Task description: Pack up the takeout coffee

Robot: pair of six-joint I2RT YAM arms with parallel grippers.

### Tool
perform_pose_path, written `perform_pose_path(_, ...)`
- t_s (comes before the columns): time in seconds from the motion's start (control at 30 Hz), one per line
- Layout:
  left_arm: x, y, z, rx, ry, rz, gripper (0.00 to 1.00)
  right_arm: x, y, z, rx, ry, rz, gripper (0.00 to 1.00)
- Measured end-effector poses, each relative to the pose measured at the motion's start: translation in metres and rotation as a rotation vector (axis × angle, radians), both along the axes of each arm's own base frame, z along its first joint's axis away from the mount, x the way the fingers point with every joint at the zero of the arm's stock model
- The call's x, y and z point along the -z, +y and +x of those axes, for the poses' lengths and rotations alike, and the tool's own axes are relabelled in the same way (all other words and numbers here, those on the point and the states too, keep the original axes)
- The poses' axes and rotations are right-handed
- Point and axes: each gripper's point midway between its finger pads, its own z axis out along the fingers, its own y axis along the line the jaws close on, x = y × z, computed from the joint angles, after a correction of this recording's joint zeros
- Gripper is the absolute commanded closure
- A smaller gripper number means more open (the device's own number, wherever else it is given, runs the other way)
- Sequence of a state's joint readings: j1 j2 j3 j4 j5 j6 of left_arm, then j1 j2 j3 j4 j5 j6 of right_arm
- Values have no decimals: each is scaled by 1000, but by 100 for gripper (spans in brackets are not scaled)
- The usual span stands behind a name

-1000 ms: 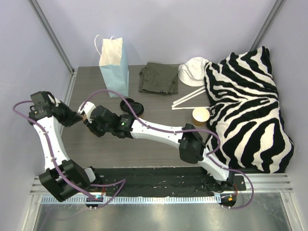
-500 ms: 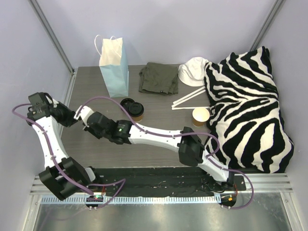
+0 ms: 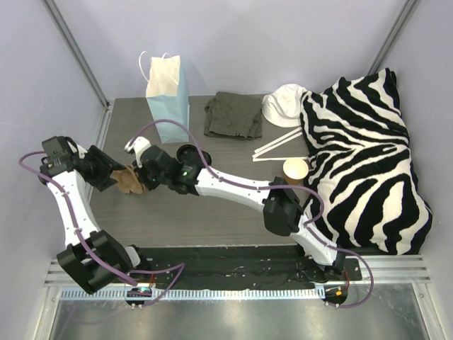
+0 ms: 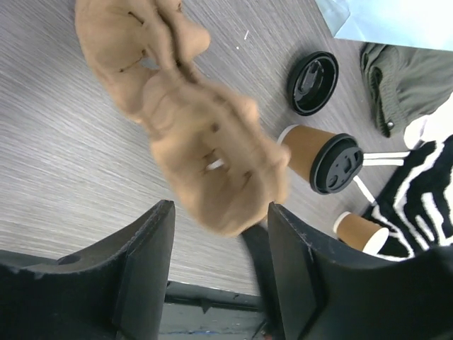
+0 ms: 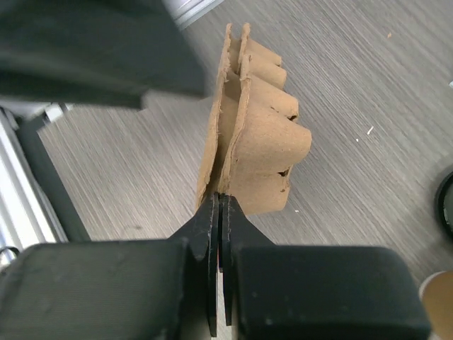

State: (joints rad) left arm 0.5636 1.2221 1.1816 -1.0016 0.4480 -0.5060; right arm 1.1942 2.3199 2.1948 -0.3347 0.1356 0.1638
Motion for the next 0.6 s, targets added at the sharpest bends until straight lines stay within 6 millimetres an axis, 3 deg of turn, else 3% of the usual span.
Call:
perform_pose_path(0.27, -9, 2, -5, 82, -62, 93, 41, -6, -9, 32, 27, 188, 126, 99)
perform_pose_path(0.4, -15, -5, -7, 144, -123, 130, 41, -4, -4, 26, 8, 243, 152, 99)
perform_pose_path(0.6, -6, -26, -6, 267, -146, 123, 50, 3, 4, 14, -22, 306, 165, 99)
